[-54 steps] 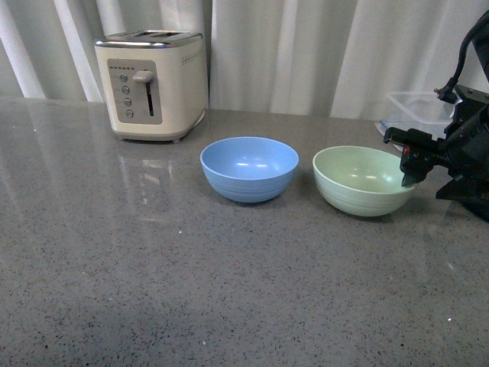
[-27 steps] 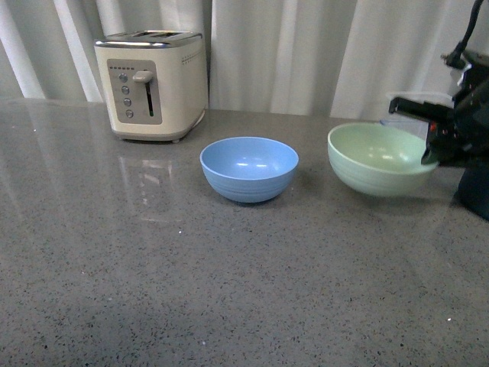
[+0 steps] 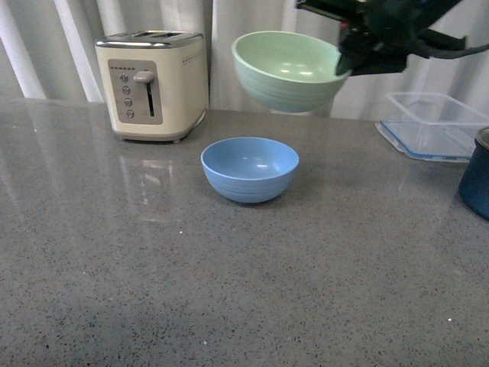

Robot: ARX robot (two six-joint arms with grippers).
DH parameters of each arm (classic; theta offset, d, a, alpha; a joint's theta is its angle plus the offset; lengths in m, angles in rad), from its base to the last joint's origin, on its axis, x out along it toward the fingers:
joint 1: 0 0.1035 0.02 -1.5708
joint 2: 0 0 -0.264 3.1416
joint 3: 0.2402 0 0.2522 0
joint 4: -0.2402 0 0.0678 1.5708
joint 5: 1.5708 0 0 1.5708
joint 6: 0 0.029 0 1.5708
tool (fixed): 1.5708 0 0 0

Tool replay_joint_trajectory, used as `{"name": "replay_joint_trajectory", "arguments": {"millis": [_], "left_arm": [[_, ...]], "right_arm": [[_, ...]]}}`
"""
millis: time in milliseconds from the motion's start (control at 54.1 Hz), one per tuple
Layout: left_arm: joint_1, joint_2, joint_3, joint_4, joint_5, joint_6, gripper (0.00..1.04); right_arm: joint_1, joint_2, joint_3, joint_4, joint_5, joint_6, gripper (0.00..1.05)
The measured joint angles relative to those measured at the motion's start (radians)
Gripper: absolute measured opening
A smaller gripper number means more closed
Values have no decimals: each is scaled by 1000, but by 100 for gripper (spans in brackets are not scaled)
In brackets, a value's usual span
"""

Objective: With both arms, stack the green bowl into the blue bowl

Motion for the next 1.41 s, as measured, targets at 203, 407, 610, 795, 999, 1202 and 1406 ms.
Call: {"name": "replay_joint_trajectory", "arguments": {"millis": [203, 407, 610, 795, 999, 1202, 1406], "left_arm": [[0, 0, 0, 0, 0, 0, 98], [0, 0, 0, 0, 0, 0, 98], [0, 0, 0, 0, 0, 0, 98], [0, 0, 0, 0, 0, 0, 98], [0, 0, 0, 0, -2, 0, 98], [0, 0, 0, 0, 1, 0, 98], [0, 0, 0, 0, 0, 0, 98]], "right_arm": [[61, 122, 40, -13, 57, -27, 1], [52, 161, 55, -18, 75, -32, 5], [34, 109, -3, 65, 25, -17, 32], [4, -177, -321, 426, 114, -108, 44], [-81, -568, -785, 933, 231, -280, 12], [-139, -661, -1107, 1042, 167, -314, 1], [-195, -838, -1333, 1115, 110, -321, 1]]}}
